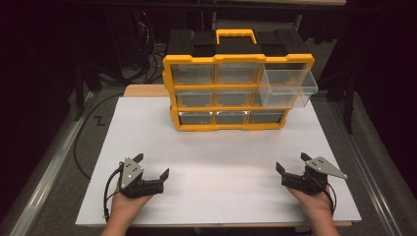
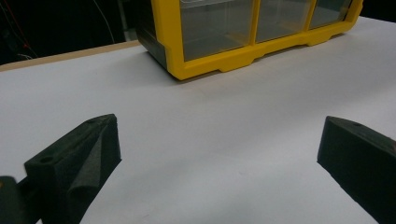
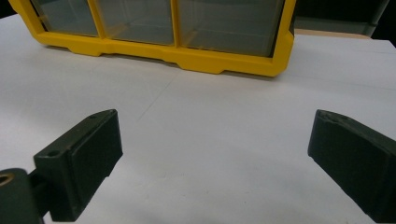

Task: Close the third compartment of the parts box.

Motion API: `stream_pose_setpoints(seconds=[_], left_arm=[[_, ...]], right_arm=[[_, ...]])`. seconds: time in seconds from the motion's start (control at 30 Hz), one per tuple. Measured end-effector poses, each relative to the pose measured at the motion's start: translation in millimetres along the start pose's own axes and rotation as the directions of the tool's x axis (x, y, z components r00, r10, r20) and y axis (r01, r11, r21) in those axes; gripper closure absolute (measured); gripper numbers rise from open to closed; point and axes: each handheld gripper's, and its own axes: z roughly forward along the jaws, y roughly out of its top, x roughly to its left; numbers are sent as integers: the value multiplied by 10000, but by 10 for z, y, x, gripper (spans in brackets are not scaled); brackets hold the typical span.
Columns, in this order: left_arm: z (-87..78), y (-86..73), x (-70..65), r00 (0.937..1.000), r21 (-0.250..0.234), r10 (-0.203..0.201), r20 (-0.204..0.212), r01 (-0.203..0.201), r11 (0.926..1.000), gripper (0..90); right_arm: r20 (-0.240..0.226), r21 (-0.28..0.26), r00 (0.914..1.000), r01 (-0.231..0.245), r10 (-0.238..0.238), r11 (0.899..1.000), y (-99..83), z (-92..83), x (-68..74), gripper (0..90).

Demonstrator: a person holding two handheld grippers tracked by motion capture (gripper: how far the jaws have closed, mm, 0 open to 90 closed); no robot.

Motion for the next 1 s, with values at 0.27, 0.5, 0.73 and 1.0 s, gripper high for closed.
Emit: stream_pose_setpoints(seconds=[0.27,0.5,0.73,1.0], left_arm=[[-5,1,0,10000,21,-13,68,12,10000,3],[-13,5,1,10000,-63,-66,69,67,10000,3],[-13,5,2,10000,-26,-78,42,79,10000,3],[-14,3,1,10000,-1,-36,76,36,10000,3]], right_arm=[[-78,5,9999,115,-115,9999,-1,-8,0,48],[-5,13,10000,83,-83,10000,-1,-24,-6,88],[134,-102,9998,167,-166,9998,0,-49,-14,159],[188,-2,9994,281,-281,9996,-5,-53,-22,203]])
